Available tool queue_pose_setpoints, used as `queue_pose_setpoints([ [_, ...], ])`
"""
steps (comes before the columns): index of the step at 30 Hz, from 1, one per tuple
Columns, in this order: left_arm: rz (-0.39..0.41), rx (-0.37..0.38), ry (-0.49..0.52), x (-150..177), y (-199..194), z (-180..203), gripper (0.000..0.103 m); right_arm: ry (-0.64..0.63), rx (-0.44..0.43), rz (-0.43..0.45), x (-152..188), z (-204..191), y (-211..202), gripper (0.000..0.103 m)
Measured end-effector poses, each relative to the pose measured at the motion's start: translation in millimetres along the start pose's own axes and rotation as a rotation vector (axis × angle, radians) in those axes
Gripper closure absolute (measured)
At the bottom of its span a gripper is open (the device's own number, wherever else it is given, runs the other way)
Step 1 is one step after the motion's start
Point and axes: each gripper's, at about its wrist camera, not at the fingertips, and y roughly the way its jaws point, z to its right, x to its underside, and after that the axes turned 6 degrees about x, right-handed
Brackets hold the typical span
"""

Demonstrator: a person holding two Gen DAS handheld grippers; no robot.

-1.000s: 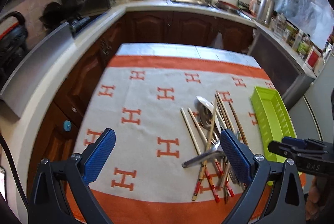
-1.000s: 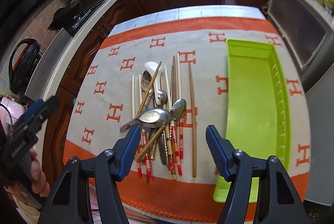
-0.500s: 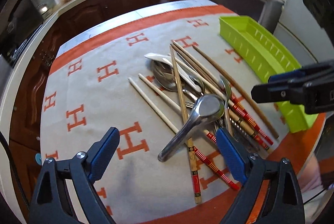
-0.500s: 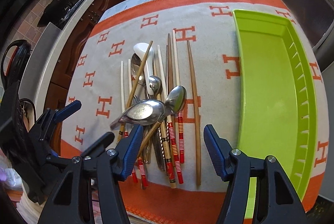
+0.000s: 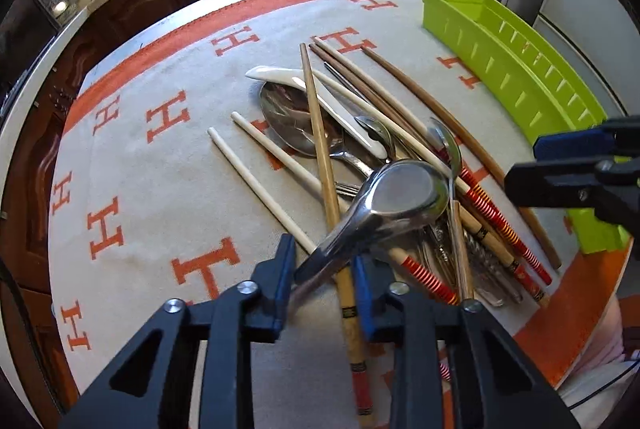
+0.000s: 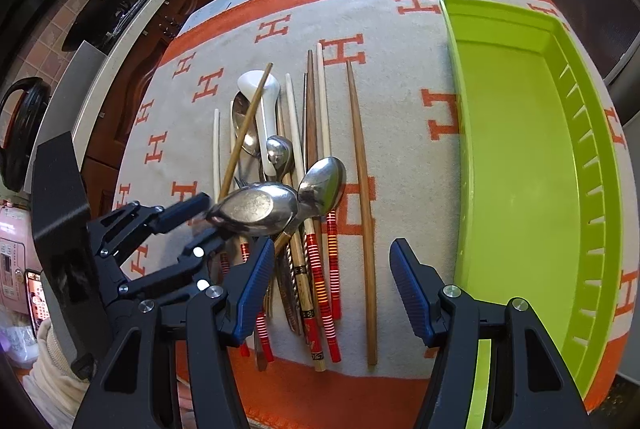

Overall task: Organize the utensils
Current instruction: 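Move the left tool to the utensil pile while the right tool approaches it too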

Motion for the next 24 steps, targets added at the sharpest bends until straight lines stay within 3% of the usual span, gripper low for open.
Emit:
queue_pose_setpoints([
  [6, 0.005, 0.061, -0.087, -2, -4, -12, 0.097, 0.0, -0.026, -0.009, 1, 0, 5, 0.049],
  [10, 0.001, 0.106, -0.147, 1, -8, -20, 0.097, -0.003, -0.057, -0.021, 1, -3, 9, 0.058],
  [13, -0.007, 0.149, -0.189, 4, -7, -26, 0.096, -0.009, -0.055, -0.022, 2, -8, 11, 0.058],
  [18, -0.024, 0.184, -0.238, 4, -3, -33, 0.084, -0.012, -0.056, -0.027, 2, -13, 13, 0.058],
  [24, -0.01, 0.163, -0.252, -4, -3, -35, 0.066, -0.009, -0.058, -0.038, 5, -13, 16, 0.058],
])
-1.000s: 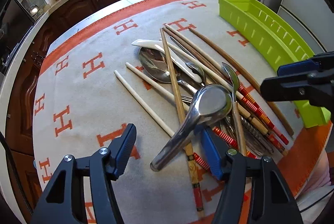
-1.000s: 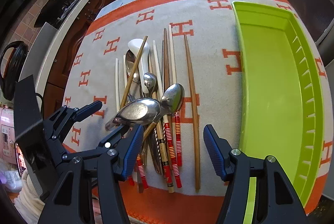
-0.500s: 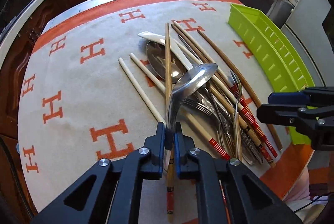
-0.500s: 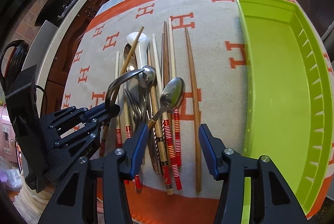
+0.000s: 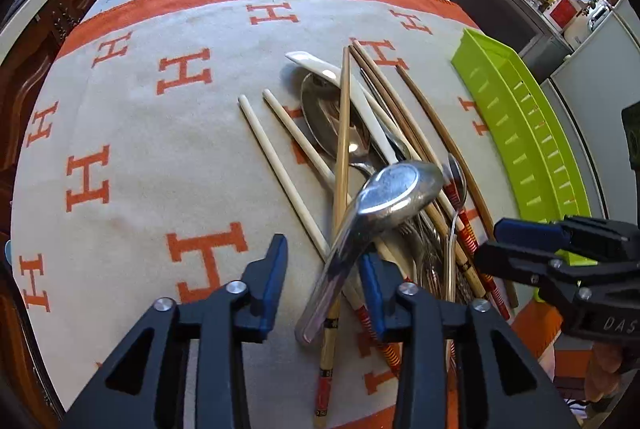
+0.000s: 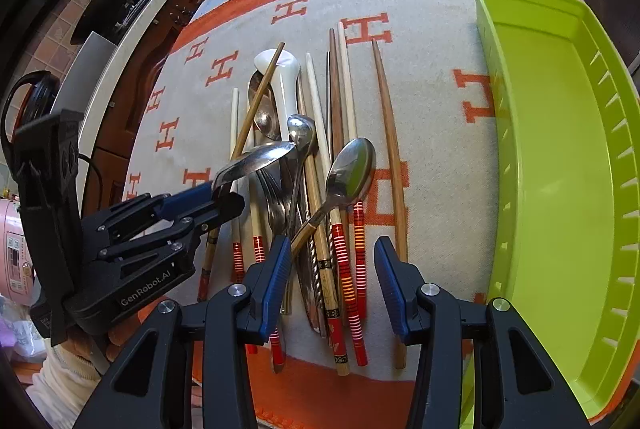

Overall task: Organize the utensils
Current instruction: 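Move the left tool to the utensil pile while the right tool approaches it too, then close the left tool on a silver spoon while the right tool grasps another spoon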

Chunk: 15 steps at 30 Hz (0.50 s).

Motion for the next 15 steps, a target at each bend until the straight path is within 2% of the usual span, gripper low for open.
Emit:
queue_pose_setpoints([
  [4, 0.012, 0.008, -0.002, -4.6, -2.8, 1.6, 0.067, 0.004, -0.002, -0.005, 0.4, 0.0, 2.5, 0.058],
  [6, 0.017, 0.018, -0.008, -5.7, -3.6, 2.1, 0.087, 0.003, -0.002, -0.005, 0.4, 0.3, 3.3, 0.058],
  [8, 0.023, 0.018, -0.017, -5.8, -5.6, 1.2, 0.093, 0.002, -0.002, -0.004, 0.3, 0.0, 3.6, 0.058],
  [15, 0.039, 0.03, -0.059, -4.2, -9.6, -7.3, 0.095, 0.001, -0.009, -0.008, 1.3, -0.7, 6.8, 0.058],
])
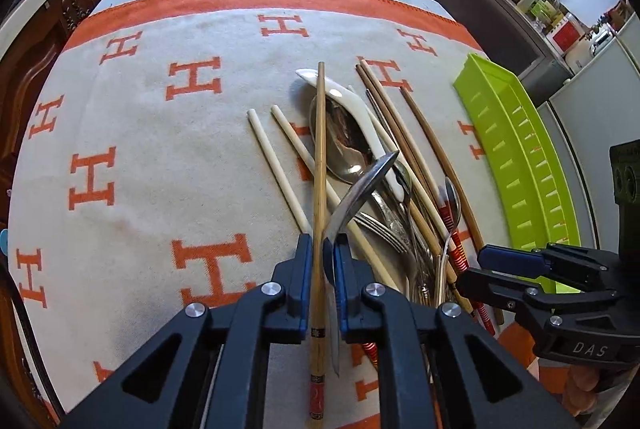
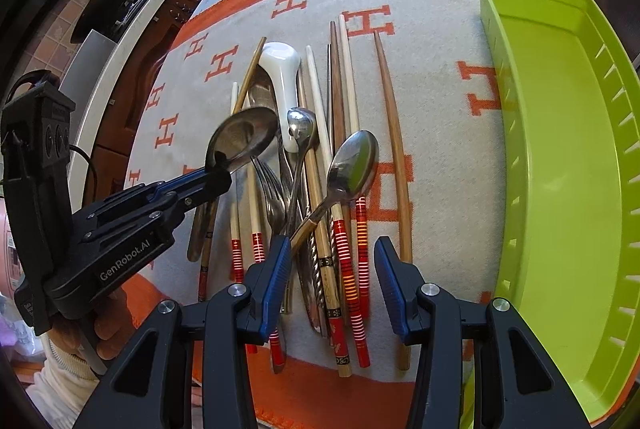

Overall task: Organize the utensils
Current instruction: 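Close the left tool on a silver spoon while the right tool grasps another spoon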

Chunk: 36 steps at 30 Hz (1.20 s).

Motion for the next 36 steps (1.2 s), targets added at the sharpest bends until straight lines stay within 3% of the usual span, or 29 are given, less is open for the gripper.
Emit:
queue_pose_setpoints([
  [6, 0.031, -0.018, -0.003, 3, -8, -6, 0.103, 0.015, -0.016, 0.005, -3, -1, 3, 0.058],
  [12, 0.075, -0.023, -0.012, 6, -17, -5, 0.103, 0.049, -0.008, 0.036, -14, -3, 5, 0.058],
  [20, 0.074, -0.009, -0.045, 10, -19, -17, 0.103, 0.056, 0.126, 0.069, -33, -16, 23, 0.058],
  [24, 0.067, 0.015, -0.061, 12, -18, -21, 0.103, 0.041, 0.162, 0.097, -34, -22, 25, 0.075],
  [26, 0.062, 0.029, -0.073, 11, -16, -22, 0.103, 0.043, 0.167, 0.109, -33, -24, 24, 0.078],
  [28, 0.06, 0.05, -0.089, 9, -15, -25, 0.098, 0.046, 0.163, 0.118, -31, -23, 24, 0.079],
  [32, 0.083, 0.057, -0.122, 6, -13, -30, 0.067, 0.068, 0.121, 0.14, -26, -15, 16, 0.087],
  [34, 0.099, 0.06, -0.132, 4, -13, -32, 0.064, 0.084, 0.075, 0.146, -24, -7, 11, 0.097],
  [36, 0.106, 0.063, -0.134, 2, -12, -34, 0.064, 0.1, 0.029, 0.141, -23, -1, 10, 0.098],
])
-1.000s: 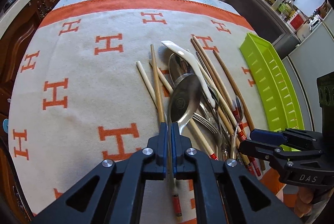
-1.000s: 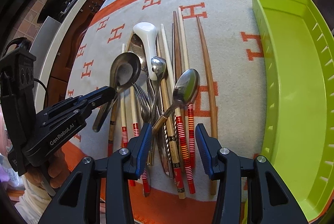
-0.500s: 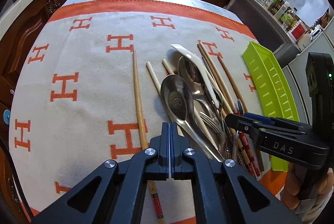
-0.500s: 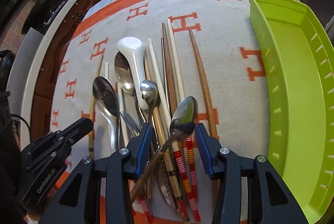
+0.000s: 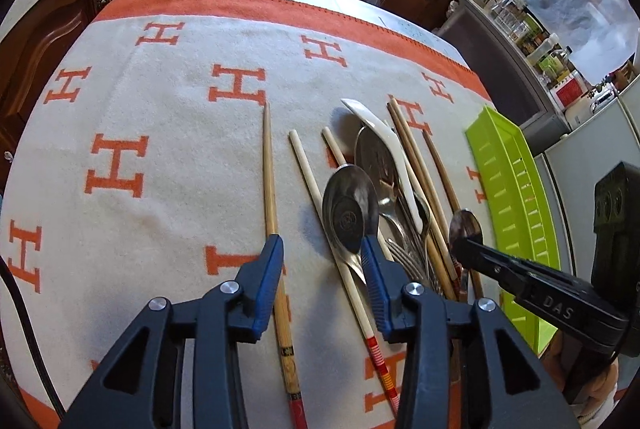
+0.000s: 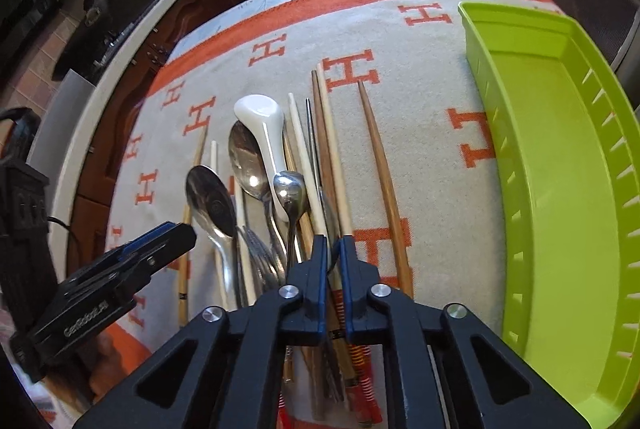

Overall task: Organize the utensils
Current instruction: 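Close the left tool on a silver spoon while the right tool grasps another spoon, then carry both spoons into the green tray and open both tools to release them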

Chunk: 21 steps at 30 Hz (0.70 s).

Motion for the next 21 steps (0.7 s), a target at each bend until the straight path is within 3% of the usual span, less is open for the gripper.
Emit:
queue_pose_setpoints([
  [14, 0.095, -0.021, 0.075, -9, 11, 8, 0.068, -0.005, -0.057, -0.009, 9, 11, -8, 0.099],
  [21, 0.096, 0.06, 0.094, -15, 25, 3, 0.077, 0.001, -0.076, -0.019, 13, 16, -9, 0.099],
])
